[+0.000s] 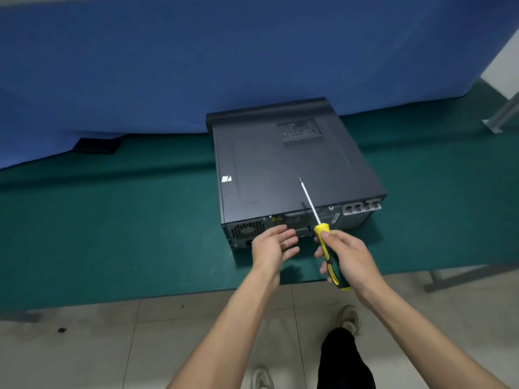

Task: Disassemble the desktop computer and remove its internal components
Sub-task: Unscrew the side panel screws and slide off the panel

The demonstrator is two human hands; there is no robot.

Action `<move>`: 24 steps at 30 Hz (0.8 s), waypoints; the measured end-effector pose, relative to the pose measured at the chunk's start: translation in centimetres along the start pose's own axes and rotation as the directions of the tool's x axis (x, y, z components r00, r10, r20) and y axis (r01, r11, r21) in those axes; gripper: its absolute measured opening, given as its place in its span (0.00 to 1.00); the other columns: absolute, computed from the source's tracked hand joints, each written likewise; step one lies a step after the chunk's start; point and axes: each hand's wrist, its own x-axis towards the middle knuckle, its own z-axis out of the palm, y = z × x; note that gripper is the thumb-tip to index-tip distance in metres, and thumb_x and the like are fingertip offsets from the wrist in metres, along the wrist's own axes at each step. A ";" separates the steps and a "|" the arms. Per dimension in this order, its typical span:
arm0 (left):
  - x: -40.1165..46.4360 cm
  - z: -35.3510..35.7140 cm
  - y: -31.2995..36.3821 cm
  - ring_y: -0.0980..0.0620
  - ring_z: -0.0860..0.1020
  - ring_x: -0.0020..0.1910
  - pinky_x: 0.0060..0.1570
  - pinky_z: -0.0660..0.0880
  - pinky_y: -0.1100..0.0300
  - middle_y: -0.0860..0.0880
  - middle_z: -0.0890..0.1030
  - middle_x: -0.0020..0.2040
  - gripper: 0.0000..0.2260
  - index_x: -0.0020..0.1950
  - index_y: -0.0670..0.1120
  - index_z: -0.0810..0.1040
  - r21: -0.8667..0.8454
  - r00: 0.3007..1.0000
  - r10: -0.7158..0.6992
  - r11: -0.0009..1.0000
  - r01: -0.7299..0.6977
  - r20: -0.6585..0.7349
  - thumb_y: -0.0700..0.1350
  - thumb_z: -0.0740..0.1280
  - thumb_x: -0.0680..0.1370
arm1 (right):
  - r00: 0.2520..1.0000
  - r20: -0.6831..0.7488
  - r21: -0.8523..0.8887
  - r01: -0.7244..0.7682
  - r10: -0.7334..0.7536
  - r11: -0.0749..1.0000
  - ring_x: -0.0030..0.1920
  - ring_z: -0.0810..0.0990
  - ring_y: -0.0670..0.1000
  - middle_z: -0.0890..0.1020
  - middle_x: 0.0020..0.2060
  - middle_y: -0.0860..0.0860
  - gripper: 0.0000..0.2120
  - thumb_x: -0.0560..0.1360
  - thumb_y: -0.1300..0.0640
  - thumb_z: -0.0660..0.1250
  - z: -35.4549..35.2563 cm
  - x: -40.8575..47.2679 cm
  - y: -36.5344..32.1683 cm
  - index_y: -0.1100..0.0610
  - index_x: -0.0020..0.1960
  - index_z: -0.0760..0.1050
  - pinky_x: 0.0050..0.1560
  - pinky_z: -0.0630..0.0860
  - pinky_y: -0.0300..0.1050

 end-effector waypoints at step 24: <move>0.6 -1.8 1.4 0.44 0.83 0.34 0.30 0.80 0.54 0.39 0.83 0.41 0.10 0.60 0.36 0.70 -0.119 0.999 -0.005 0.993 0.010 0.045 0.37 0.61 0.80 | 0.983 0.023 0.053 -0.183 0.182 0.982 0.20 0.71 0.49 0.76 0.29 0.51 0.15 0.79 0.53 0.61 5.8 -3.8 4.4 0.64 0.46 0.78 0.21 0.64 0.38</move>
